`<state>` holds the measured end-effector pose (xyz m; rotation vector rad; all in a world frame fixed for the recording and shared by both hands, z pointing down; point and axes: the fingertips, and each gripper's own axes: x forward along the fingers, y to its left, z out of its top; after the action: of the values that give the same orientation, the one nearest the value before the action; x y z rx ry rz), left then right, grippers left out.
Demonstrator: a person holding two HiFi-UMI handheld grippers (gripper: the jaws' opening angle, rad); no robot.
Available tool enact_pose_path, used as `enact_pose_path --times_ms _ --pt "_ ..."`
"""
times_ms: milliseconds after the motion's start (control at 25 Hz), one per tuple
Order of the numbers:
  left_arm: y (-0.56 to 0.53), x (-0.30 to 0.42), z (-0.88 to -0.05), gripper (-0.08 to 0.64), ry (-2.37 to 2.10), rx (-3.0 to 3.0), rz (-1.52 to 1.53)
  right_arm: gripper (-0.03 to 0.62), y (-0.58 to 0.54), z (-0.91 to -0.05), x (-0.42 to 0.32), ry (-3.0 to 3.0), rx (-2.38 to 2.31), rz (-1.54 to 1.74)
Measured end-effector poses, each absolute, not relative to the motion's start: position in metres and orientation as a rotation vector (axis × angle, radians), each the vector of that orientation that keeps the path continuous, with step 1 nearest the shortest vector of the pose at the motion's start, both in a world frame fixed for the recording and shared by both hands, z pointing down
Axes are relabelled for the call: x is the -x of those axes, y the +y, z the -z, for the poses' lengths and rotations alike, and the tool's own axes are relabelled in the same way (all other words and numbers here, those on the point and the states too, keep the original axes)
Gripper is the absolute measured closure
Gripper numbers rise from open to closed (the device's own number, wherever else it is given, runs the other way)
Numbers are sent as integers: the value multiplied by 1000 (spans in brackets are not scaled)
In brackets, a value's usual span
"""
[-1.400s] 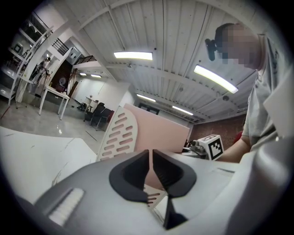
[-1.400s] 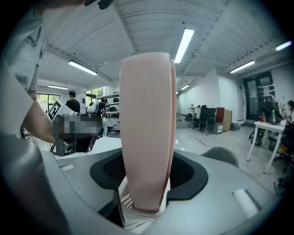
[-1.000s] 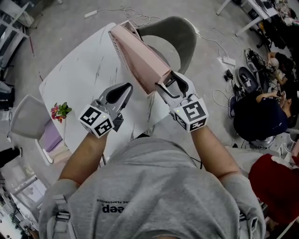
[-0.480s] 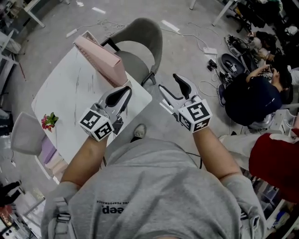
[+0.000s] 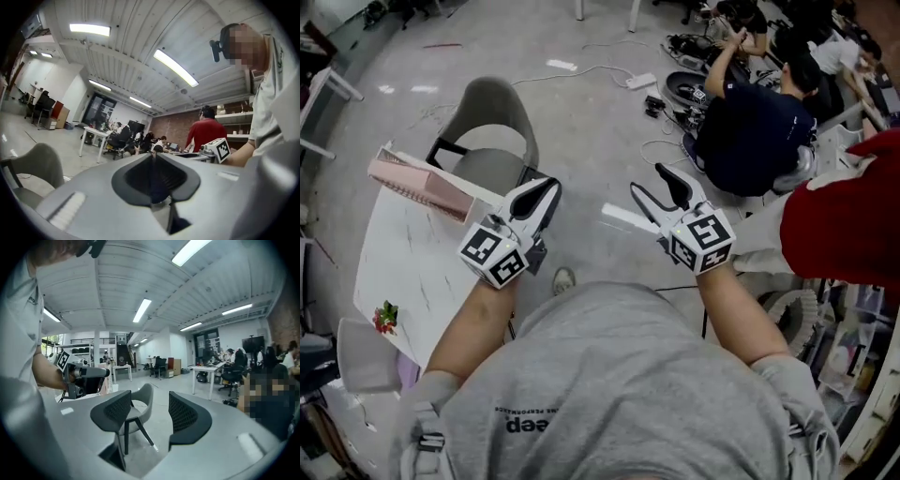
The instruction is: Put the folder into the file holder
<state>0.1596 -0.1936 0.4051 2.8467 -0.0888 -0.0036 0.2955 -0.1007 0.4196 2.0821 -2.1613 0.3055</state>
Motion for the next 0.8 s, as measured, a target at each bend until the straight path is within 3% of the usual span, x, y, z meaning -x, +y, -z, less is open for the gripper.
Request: enact_pose_path --times_ms 200,560,800 --pt "-146 -223 -395 477 118 -2858 -26 366 -15 -410 -358 -1976 -2293 -336" --pt "-80 -294 -393 477 395 -2832 -86 583 114 -406 -416 -1632 -2605 -378" --pt "-50 -309 -394 479 481 -2825 -99 589 149 -407 -419 -1585 -2649 -396"
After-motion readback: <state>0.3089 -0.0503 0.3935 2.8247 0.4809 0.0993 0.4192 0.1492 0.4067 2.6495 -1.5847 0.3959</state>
